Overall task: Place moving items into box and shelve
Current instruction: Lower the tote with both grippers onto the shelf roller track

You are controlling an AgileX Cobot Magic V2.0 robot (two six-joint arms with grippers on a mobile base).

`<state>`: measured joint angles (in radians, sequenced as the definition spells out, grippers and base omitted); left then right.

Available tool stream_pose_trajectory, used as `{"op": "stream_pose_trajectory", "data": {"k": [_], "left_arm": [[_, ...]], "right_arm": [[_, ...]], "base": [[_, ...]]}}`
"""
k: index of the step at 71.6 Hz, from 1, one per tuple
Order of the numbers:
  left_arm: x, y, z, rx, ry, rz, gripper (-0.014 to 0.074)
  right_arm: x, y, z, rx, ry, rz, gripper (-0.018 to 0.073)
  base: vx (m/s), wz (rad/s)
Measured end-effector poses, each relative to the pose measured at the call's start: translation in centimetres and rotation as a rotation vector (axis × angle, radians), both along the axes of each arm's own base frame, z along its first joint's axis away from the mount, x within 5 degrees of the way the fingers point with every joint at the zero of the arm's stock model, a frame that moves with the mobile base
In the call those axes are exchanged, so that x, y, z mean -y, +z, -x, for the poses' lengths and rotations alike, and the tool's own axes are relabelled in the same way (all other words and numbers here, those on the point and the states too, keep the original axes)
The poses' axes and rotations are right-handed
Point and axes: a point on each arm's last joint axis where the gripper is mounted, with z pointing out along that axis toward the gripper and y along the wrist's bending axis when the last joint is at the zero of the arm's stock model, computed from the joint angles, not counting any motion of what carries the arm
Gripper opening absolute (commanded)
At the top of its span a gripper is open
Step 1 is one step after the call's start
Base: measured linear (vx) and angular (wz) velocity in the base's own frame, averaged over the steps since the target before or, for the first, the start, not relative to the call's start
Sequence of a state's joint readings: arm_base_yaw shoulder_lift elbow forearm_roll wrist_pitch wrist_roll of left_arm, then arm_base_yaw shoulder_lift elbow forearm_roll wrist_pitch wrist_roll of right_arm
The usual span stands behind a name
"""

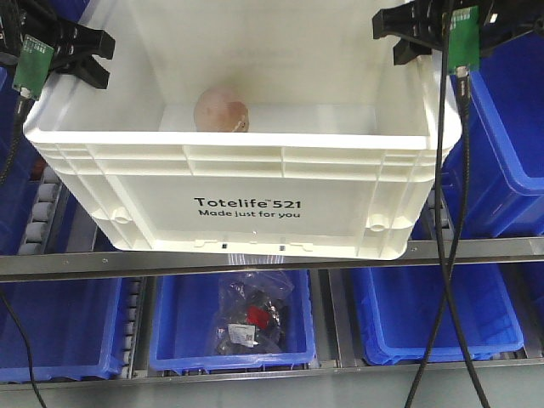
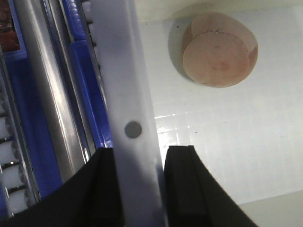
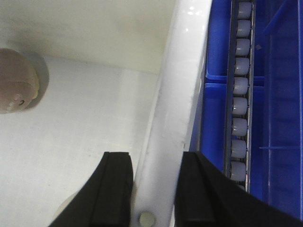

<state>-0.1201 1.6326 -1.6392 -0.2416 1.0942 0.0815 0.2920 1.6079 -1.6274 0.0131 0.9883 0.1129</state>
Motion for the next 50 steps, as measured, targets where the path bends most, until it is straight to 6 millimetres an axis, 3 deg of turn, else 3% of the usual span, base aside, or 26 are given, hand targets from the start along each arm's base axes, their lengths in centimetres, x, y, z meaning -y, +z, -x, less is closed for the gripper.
{"op": "stream_pose_trajectory", "data": {"k": [20,32,50], "left_arm": [[-0.1,0.0,-0.3,0.022,0.006,-0.006,-0.0017],[-0.2,0.0,-0.5,0.043,0.014,-0.010,-0.0017],[-0.2,-2.0,-1.9,-0.009,0.021,-0.019,-0.0017]], "right_arm": [[-0.2,-0.2,-0.6,0.045,-0.001,-0.010,-0.0008],[-0.4,-1.5,-1.6,0.022,0.000,0.000,-0.0008],[-0.7,-2.6,-2.9,0.036,0.001,-0.003,-0.0008]], "base": [[0.00,0.00],[0.00,0.00],[0.00,0.00]]}}
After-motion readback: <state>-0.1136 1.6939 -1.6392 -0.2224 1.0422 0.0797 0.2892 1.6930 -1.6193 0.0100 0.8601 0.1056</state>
